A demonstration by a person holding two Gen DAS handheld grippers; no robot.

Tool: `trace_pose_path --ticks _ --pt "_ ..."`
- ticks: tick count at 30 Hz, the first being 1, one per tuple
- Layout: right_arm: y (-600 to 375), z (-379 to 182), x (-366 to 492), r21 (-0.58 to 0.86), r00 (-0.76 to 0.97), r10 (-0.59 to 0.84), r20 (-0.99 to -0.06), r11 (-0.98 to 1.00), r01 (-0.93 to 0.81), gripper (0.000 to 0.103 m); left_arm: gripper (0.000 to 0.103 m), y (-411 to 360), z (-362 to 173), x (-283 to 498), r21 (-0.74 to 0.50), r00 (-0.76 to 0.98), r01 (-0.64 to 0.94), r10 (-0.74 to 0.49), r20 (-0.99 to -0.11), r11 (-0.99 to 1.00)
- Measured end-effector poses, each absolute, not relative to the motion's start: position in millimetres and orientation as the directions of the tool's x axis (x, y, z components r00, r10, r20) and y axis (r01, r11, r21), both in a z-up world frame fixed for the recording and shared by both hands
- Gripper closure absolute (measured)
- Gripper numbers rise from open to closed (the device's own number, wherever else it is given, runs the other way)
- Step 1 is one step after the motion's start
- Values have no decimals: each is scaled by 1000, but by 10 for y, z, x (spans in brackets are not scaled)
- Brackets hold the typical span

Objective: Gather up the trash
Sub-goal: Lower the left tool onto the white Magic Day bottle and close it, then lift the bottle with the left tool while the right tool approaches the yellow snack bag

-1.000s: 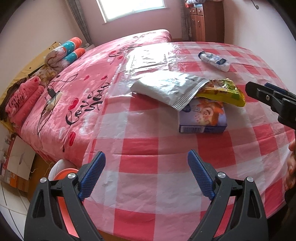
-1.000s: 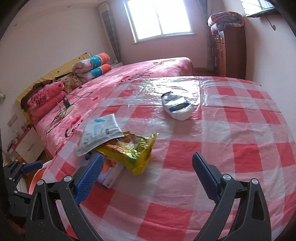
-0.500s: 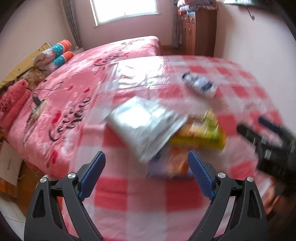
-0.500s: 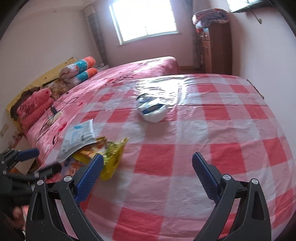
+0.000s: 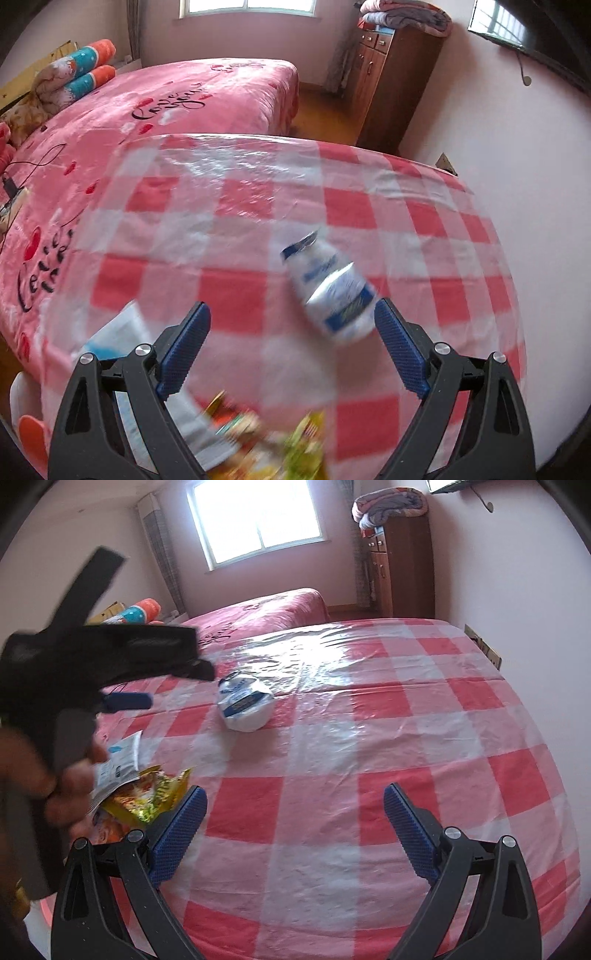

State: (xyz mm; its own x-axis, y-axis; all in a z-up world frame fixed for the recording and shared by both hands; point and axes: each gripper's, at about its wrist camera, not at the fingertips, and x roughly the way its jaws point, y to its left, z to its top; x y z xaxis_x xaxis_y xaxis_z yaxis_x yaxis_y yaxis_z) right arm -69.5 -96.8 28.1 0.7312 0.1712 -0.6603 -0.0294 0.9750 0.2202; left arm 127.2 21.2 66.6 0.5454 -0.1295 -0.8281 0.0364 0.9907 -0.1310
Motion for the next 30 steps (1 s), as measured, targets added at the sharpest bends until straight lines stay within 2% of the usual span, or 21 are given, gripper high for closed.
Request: trace_pose_path --ticks 13,20,24,26,30 --pt "-1108 255 -674 230 730 164 -663 973 -10 8 13 -49 368 1686 -79 495 -3 -67 -866 997" --pt "-1097 256 -688 230 728 167 -665 973 -14 8 32 -65 281 1759 -86 480 -10 -71 -874 996" --pt "-1080 245 -688 227 724 169 -668 974 -18 8 35 -77 243 1763 -91 487 -6 -77 -870 996" --pt "-1075 241 -687 227 723 171 -670 974 -20 8 43 -90 244 1761 -92 492 3 -81 -867 996" --pt "-1071 231 -675 227 721 172 -671 974 -21 8 44 -103 249 1752 -94 495 9 -86 -865 996"
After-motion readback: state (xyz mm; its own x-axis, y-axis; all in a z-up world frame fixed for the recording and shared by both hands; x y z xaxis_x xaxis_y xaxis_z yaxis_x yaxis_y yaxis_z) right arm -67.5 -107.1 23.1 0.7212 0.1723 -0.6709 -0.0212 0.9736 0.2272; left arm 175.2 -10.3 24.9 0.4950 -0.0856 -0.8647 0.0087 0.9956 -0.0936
